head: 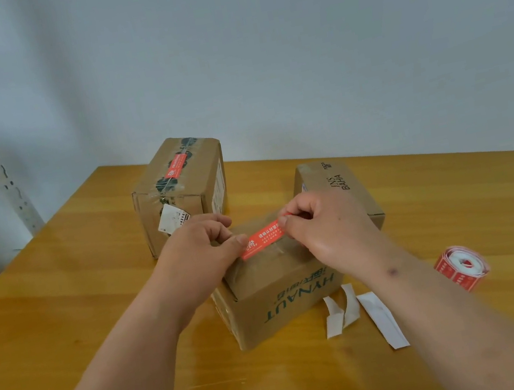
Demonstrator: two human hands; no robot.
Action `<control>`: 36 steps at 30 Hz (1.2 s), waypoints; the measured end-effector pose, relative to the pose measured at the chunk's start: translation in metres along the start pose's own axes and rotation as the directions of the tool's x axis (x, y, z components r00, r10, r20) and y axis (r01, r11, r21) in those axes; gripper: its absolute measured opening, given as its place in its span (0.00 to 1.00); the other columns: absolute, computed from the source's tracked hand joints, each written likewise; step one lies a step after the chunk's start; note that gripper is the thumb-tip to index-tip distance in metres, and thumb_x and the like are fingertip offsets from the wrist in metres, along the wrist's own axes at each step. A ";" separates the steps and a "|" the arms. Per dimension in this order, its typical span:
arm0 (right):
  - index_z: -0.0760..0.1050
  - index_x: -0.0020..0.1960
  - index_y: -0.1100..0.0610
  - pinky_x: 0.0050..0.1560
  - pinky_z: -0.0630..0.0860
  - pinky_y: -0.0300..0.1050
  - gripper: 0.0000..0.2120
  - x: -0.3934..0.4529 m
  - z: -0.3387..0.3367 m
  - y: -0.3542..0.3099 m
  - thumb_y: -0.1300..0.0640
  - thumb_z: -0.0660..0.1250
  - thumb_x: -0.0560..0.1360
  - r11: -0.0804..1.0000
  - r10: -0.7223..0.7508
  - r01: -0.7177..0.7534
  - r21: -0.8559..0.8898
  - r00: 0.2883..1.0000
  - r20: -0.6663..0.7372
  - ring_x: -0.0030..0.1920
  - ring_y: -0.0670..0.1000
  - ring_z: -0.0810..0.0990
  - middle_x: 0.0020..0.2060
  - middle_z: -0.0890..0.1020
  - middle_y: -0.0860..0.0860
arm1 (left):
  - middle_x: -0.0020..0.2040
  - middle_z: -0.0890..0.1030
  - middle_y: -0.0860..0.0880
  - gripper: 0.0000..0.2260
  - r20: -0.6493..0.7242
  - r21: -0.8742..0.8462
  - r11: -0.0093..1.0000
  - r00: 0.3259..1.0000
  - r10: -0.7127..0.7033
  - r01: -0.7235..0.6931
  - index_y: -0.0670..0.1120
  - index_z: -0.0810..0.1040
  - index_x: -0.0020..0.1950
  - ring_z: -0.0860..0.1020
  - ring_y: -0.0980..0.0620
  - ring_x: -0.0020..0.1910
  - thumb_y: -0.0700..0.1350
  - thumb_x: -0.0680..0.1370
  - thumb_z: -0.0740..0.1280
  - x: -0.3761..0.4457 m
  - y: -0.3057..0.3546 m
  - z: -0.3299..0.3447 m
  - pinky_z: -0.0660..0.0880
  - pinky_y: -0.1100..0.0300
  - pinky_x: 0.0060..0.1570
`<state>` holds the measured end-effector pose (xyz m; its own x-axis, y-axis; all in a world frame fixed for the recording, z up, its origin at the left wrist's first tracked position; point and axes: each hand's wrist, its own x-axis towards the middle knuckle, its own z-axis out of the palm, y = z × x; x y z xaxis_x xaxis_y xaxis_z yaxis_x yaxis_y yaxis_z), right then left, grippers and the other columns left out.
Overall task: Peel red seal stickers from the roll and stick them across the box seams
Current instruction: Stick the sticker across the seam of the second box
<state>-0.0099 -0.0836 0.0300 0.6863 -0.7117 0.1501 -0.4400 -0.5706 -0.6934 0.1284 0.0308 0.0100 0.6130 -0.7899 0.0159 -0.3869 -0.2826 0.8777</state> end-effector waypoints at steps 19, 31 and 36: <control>0.63 0.67 0.46 0.32 0.70 0.36 0.19 0.008 0.000 0.002 0.54 0.63 0.78 0.986 -0.038 0.042 -0.161 0.999 0.023 0.35 0.42 0.77 0.40 0.77 0.45 | 0.54 0.77 0.54 0.11 -0.032 0.137 0.989 0.999 -0.042 0.046 0.40 0.78 0.31 0.73 0.62 0.49 0.41 0.72 0.72 0.012 0.004 0.006 0.68 0.62 0.42; 0.67 0.61 0.51 0.37 0.69 0.42 0.12 0.006 0.004 0.002 0.57 0.59 0.79 0.864 -0.282 0.307 -0.400 0.952 0.121 0.42 0.47 0.72 0.41 0.75 0.47 | 0.53 0.76 0.50 0.10 -0.071 0.352 0.936 0.996 0.053 -0.025 0.40 0.77 0.34 0.75 0.53 0.49 0.44 0.72 0.70 0.013 0.006 0.009 0.72 0.61 0.45; 0.67 0.61 0.51 0.39 0.71 0.43 0.11 0.008 0.004 0.001 0.57 0.60 0.78 0.844 -0.302 0.334 -0.420 0.942 0.144 0.42 0.47 0.71 0.40 0.74 0.45 | 0.52 0.75 0.50 0.10 -0.070 0.394 0.919 0.996 0.053 -0.021 0.43 0.76 0.33 0.75 0.52 0.50 0.45 0.71 0.69 0.011 0.010 0.010 0.73 0.57 0.46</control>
<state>-0.0029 -0.0882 0.0274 0.8629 -0.4396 0.2494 -0.3852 -0.8915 -0.2385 0.1240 0.0135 0.0143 0.6385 -0.7636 0.0956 -0.6396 -0.4575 0.6178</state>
